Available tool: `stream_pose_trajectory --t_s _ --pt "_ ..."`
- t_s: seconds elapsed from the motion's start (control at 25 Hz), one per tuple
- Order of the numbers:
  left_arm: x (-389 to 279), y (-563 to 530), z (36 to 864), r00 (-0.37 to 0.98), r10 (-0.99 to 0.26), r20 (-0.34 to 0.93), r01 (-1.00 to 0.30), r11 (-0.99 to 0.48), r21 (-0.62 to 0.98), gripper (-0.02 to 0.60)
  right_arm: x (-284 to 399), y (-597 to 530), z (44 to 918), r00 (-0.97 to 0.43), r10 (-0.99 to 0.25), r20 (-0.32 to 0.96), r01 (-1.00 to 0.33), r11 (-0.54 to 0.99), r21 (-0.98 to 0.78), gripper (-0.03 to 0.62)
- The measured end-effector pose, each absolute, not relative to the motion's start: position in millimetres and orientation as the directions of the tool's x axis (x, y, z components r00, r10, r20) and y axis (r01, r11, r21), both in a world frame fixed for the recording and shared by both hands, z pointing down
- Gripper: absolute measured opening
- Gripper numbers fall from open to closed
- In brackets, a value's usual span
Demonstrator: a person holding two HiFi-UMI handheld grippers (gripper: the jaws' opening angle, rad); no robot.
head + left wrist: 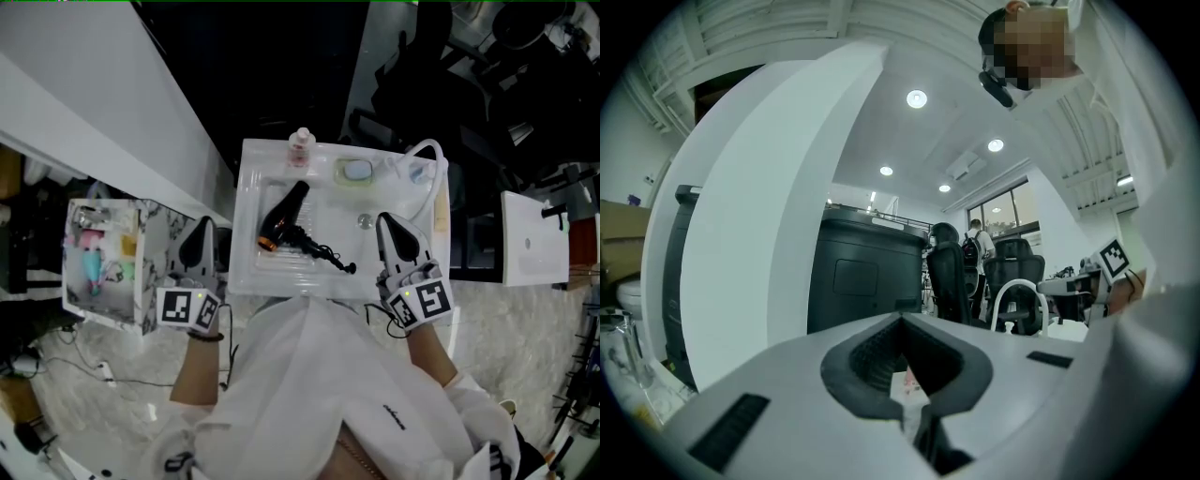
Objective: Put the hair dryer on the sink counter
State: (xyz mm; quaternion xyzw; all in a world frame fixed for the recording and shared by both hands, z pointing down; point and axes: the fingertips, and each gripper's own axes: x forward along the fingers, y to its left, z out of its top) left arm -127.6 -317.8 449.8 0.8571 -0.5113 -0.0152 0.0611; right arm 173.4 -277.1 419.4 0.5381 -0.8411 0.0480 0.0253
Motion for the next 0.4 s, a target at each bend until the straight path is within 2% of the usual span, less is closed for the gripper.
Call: stream_pose_trajectory --t_s 0.4 --pt "-126.2 -318.2 451.2 0.482 -0.875 0.037 -0.871 -0.474 0.128 0.023 168.3 -278.7 422.9 -0.427 -0.897 0.114 -0.904 0.426 -0.040 0.017"
